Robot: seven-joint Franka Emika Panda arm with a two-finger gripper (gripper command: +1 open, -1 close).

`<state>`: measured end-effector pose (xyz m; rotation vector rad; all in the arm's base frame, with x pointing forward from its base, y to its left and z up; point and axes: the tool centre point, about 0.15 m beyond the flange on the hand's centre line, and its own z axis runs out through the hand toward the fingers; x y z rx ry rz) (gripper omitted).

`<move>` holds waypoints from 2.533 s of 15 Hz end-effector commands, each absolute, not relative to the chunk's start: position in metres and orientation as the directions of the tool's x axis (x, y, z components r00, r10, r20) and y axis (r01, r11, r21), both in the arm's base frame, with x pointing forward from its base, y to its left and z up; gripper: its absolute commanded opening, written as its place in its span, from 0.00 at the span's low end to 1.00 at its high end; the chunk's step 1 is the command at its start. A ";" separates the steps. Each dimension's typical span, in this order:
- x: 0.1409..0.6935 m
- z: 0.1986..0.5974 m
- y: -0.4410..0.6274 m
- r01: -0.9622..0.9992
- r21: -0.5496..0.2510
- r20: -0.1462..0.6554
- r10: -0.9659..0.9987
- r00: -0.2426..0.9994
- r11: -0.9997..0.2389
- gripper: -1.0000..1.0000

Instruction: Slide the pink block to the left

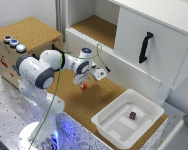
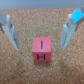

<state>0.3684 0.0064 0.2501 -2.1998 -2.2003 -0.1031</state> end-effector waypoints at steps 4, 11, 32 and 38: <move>0.329 0.302 0.002 0.931 -0.036 0.142 0.921 0.364 -0.362 1.00; 0.333 0.293 -0.054 0.469 -0.033 0.049 0.468 0.883 -0.882 1.00; 0.342 0.235 -0.064 0.165 0.105 0.118 0.177 0.977 -0.981 0.00; 0.348 0.207 -0.053 -0.034 0.122 0.077 -0.024 0.997 -0.992 0.00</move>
